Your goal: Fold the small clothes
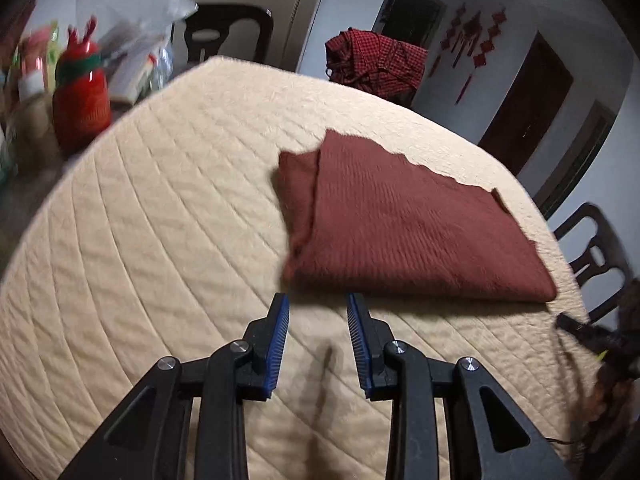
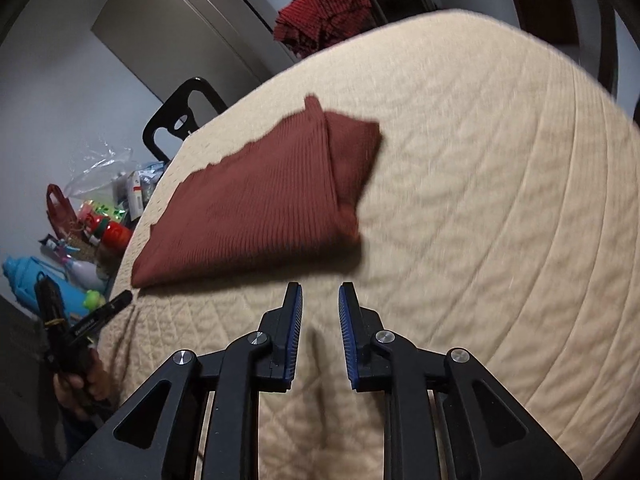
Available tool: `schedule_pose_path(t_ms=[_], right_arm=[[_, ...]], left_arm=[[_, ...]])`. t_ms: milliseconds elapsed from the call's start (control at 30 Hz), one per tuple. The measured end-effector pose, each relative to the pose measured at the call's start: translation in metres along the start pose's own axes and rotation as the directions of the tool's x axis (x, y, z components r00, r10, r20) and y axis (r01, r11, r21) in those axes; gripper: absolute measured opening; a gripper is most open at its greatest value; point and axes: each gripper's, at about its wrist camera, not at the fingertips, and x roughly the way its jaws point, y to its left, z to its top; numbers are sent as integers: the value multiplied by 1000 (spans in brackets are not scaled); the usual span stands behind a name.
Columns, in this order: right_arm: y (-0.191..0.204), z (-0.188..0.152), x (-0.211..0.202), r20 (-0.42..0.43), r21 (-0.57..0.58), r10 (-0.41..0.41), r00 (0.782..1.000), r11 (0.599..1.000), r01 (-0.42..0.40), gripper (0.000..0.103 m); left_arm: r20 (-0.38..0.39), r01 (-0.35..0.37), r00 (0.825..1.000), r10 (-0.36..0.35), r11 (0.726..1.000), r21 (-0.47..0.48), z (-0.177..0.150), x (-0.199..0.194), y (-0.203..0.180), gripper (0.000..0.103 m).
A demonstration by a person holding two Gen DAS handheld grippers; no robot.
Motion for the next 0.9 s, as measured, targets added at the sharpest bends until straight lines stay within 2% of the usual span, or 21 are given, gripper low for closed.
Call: schedule_pose_path(t_ms=[67, 133, 167, 267, 433, 633, 667, 700, 733, 767, 900], right_arm=[[-1, -3, 1, 6, 23, 34, 999, 999, -34, 25], [-1, -1, 2, 14, 51, 91, 996, 995, -91, 47], [-1, 1, 4, 19, 69, 113, 993, 991, -114, 50], [1, 8, 10, 29, 90, 114, 993, 989, -117, 51], [-6, 20, 18, 65, 169, 138, 988, 975, -147, 51], [-14, 26, 20, 113, 244, 138, 984, 956, -162, 51], [-15, 27, 19, 117, 251, 137, 984, 954, -162, 51], [-15, 28, 19, 122, 254, 128, 984, 954, -156, 44], [-16, 29, 20, 120, 253, 104, 987, 958, -132, 29], [-17, 29, 21, 115, 253, 87, 990, 961, -114, 21], [-22, 29, 19, 110, 265, 81, 991, 958, -108, 14]], left_arm=[[-11, 29, 1000, -29, 999, -17, -3, 3, -1, 36], [-20, 48, 999, -49, 998, -41, -3, 10, 0, 41], [-13, 53, 998, -54, 997, -52, -2, 12, 0, 42], [7, 82, 997, -82, 992, -96, 7, 18, 2, 47], [31, 121, 993, -117, 976, -182, 17, 30, 10, 48], [42, 115, 993, -108, 972, -203, 22, 37, 9, 47], [43, 109, 994, -103, 973, -206, 22, 37, 9, 42], [43, 96, 995, -89, 974, -204, 23, 37, 9, 32], [40, 92, 995, -86, 975, -201, 23, 38, 9, 26], [31, 93, 996, -89, 974, -209, 23, 41, 10, 21], [39, 92, 996, -86, 977, -191, 24, 34, 8, 13]])
